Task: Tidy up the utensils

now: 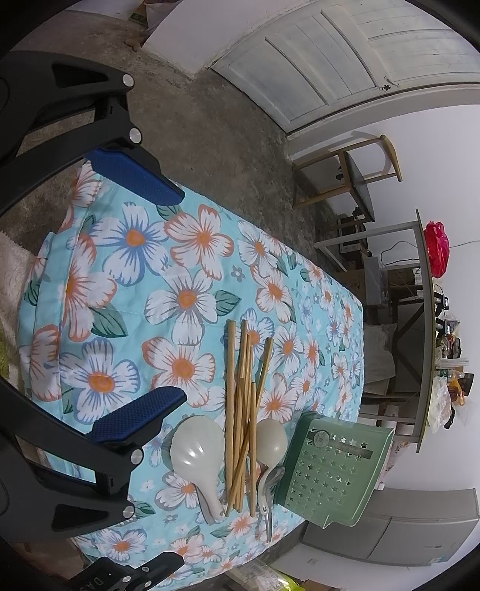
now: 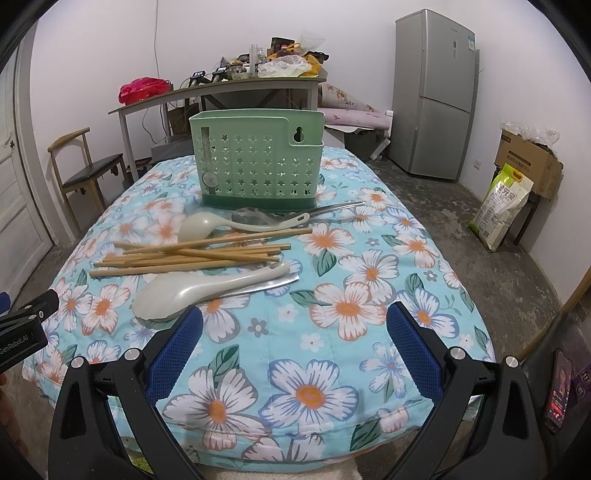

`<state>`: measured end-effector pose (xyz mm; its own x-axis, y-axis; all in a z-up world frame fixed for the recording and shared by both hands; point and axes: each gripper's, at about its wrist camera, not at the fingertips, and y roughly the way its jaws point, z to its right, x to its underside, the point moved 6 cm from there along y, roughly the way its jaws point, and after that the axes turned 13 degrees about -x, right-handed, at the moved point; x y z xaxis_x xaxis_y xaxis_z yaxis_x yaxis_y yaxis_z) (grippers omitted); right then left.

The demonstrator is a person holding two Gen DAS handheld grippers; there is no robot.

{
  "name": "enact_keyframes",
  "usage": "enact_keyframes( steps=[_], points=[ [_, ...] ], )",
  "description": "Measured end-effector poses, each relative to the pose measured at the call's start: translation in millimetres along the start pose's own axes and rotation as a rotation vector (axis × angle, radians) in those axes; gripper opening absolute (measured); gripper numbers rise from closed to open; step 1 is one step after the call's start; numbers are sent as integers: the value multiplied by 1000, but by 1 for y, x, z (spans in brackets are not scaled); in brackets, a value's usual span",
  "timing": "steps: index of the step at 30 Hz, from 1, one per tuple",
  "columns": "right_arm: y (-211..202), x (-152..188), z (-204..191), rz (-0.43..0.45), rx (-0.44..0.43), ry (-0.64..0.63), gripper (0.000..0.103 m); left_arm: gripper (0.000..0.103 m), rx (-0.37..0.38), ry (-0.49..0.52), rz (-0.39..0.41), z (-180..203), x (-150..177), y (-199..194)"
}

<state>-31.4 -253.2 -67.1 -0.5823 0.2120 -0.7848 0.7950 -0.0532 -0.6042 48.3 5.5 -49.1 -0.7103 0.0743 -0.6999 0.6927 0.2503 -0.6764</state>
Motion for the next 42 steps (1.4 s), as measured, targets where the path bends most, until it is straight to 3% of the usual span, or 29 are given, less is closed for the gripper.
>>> enact_keyframes(
  steps=[15, 22, 35, 37, 42],
  points=[
    [-2, -2, 1, 9, 6, 4, 97, 94, 1, 7, -5, -1, 0, 2],
    [-2, -1, 8, -2, 18, -1, 97, 94, 46, 46, -28, 7, 0, 17],
    [41, 24, 2, -113, -67, -40, 97, 95, 72, 283, 21, 55, 16, 52],
    [47, 27, -1, -124, -86, -50, 97, 95, 94, 284, 39, 55, 15, 54],
    [64, 37, -12, -191, -144, -98, 97, 96, 196, 196, -43, 48, 15, 67]
  ],
)
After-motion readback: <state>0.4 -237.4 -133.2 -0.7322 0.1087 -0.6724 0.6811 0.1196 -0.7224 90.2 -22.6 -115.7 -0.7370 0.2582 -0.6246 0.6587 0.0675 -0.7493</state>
